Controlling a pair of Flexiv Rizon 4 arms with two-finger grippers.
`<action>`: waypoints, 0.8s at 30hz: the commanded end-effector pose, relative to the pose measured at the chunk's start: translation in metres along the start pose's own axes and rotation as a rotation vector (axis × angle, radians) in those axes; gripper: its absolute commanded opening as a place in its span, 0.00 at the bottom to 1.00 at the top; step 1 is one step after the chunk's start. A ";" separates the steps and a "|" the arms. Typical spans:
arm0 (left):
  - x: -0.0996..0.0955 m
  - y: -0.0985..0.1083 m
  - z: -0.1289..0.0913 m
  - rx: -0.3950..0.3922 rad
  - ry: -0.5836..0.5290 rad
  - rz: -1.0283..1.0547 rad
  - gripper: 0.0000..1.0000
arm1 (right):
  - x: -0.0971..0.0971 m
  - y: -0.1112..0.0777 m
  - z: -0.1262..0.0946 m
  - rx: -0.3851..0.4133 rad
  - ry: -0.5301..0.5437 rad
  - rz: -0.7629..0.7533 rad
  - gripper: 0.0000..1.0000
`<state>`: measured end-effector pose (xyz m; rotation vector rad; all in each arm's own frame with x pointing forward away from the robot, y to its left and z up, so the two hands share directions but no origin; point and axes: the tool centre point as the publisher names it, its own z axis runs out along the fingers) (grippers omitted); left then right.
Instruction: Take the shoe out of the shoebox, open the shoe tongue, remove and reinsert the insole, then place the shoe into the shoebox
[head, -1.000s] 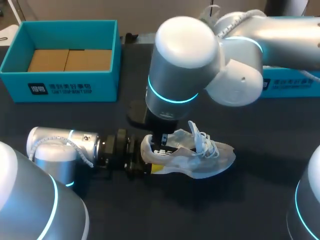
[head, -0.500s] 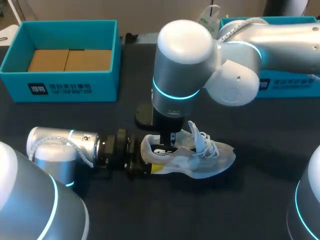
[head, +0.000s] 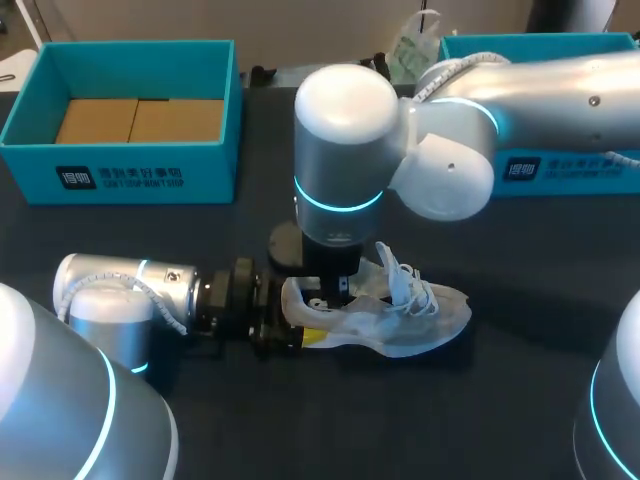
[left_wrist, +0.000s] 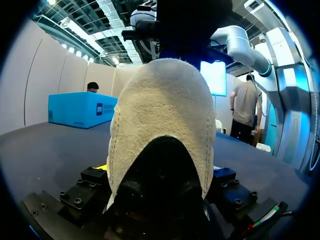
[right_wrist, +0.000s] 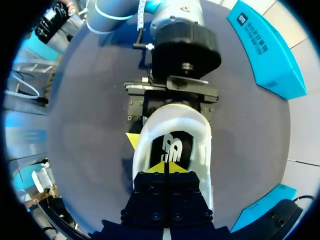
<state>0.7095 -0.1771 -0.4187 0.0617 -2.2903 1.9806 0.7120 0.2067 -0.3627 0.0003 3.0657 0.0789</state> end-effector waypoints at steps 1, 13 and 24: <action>0.000 0.001 0.000 0.001 -0.002 0.000 0.00 | -0.002 -0.002 0.012 -0.005 0.008 -0.005 0.00; 0.000 0.001 0.000 0.001 -0.002 0.000 0.00 | -0.001 -0.023 0.018 0.027 0.017 0.022 0.00; 0.000 0.001 0.000 0.001 -0.002 0.000 0.00 | -0.010 -0.052 0.028 0.025 0.031 0.063 0.05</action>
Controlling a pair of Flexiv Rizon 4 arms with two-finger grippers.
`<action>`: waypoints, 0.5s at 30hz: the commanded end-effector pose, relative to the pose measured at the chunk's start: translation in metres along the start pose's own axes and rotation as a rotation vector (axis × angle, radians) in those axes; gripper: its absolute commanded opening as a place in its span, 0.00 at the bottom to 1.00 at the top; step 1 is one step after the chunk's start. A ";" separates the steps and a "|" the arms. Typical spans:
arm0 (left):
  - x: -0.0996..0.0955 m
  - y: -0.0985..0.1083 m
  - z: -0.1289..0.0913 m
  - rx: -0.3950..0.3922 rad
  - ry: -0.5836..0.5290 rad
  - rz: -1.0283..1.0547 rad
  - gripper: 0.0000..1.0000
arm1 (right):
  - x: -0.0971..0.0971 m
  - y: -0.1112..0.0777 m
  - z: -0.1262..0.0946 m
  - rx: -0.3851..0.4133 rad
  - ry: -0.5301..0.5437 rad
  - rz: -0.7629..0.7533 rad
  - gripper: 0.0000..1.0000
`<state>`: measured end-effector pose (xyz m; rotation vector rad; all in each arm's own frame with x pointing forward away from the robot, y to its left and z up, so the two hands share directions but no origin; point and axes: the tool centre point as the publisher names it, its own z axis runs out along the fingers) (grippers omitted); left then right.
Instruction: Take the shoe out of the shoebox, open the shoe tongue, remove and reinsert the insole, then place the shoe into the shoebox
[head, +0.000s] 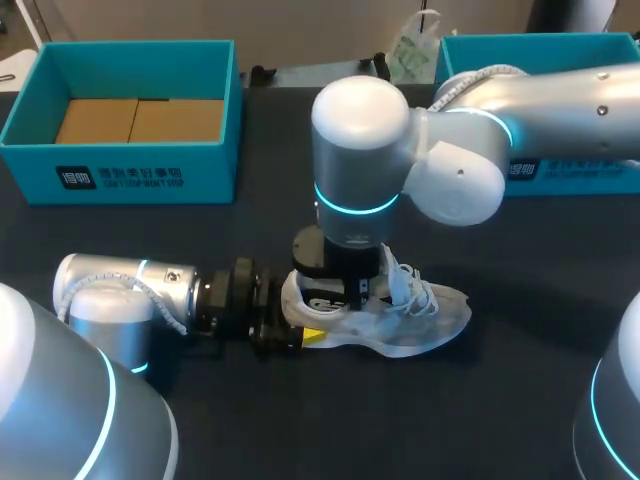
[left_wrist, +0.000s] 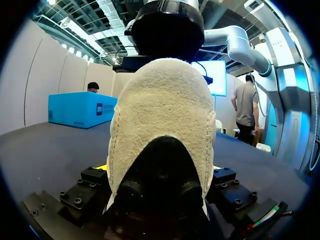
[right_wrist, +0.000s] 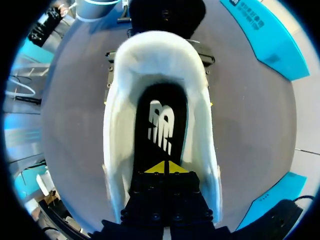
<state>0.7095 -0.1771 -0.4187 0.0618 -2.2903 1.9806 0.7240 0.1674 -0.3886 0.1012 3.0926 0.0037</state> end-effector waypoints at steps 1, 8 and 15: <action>0.000 0.001 0.000 0.001 -0.002 0.001 0.00 | -0.001 -0.011 0.004 -0.026 0.008 -0.002 0.12; 0.000 0.001 0.000 0.001 -0.002 0.001 0.00 | -0.002 -0.018 0.007 -0.013 0.013 0.015 0.29; 0.000 0.001 0.000 0.001 -0.002 0.001 0.00 | -0.002 -0.023 0.018 -0.019 0.044 0.020 0.35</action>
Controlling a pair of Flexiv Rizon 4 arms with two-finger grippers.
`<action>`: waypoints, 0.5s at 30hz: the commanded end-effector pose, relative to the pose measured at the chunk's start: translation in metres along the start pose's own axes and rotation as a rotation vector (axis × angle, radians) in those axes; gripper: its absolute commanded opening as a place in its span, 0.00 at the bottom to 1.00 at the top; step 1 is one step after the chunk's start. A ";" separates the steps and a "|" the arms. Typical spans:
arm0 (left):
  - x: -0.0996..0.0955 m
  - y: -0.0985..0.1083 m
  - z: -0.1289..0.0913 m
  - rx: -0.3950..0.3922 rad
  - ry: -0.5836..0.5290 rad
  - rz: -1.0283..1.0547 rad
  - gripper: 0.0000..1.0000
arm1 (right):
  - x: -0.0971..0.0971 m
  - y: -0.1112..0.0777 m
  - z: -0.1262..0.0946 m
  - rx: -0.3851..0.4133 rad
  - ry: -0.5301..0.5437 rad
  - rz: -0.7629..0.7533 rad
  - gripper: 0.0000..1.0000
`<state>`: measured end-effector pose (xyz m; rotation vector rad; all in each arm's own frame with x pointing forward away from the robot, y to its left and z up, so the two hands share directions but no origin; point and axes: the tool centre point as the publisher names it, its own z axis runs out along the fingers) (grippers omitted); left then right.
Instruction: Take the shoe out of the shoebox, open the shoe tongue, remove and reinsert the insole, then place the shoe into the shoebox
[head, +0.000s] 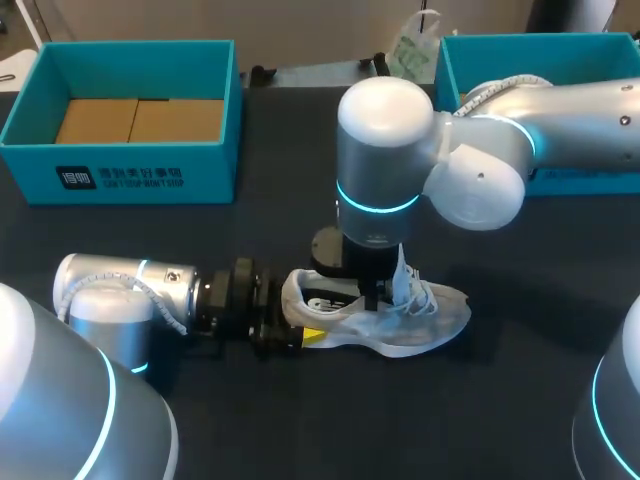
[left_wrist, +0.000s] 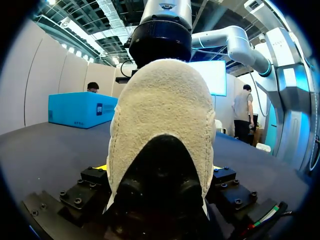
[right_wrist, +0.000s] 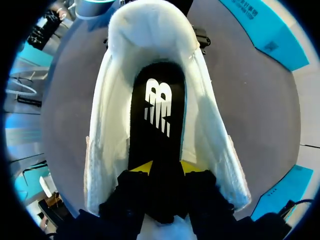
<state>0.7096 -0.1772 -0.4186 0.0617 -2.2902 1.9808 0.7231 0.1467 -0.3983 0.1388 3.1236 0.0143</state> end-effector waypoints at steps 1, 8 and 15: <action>0.000 0.001 0.000 0.001 -0.002 0.000 0.00 | -0.003 -0.002 0.011 -0.015 0.014 -0.004 0.35; 0.000 0.001 0.000 0.001 -0.002 0.000 0.00 | -0.002 0.002 0.022 -0.020 0.057 -0.007 0.42; 0.000 0.001 0.000 0.001 -0.002 0.000 0.00 | 0.008 0.007 0.032 0.011 0.142 0.004 0.42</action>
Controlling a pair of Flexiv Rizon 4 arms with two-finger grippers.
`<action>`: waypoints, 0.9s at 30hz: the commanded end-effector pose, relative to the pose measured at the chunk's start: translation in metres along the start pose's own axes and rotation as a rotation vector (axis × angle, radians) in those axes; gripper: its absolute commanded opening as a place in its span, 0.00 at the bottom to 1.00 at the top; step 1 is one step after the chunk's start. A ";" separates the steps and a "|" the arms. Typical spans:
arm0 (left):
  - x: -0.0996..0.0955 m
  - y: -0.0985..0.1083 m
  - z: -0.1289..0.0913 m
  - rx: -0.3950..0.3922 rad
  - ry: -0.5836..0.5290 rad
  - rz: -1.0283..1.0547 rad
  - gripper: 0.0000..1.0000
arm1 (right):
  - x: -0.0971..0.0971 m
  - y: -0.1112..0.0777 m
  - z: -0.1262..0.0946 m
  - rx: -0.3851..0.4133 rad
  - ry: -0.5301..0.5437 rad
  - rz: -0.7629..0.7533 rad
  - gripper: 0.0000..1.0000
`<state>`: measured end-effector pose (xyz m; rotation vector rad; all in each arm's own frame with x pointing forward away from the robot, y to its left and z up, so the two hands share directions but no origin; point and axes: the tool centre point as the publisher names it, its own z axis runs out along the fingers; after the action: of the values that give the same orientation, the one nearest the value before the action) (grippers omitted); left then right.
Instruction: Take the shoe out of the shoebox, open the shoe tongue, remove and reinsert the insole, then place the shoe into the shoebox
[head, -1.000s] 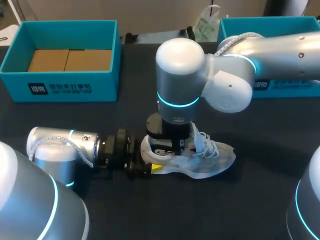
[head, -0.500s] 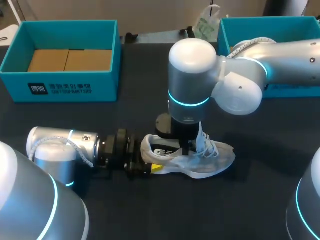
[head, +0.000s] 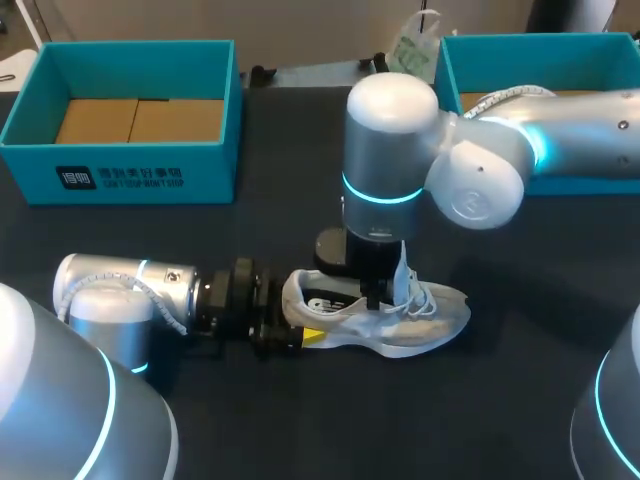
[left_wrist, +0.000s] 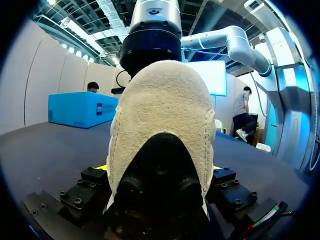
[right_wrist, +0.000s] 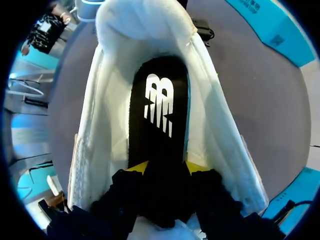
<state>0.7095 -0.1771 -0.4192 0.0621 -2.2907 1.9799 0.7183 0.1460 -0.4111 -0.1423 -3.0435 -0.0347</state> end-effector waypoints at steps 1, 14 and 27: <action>0.000 0.000 0.000 0.001 -0.002 0.001 0.00 | 0.004 0.008 0.021 0.021 0.034 0.001 0.42; 0.000 0.000 0.000 0.001 -0.002 0.001 0.00 | 0.037 0.007 0.023 0.034 0.035 0.064 0.41; 0.000 0.000 0.000 0.001 -0.002 0.001 0.00 | 0.033 0.013 0.048 -0.037 0.118 0.057 0.00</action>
<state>0.7075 -0.1756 -0.4201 0.0584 -2.2909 1.9800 0.6951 0.1589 -0.4107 -0.2176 -2.9292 -0.0665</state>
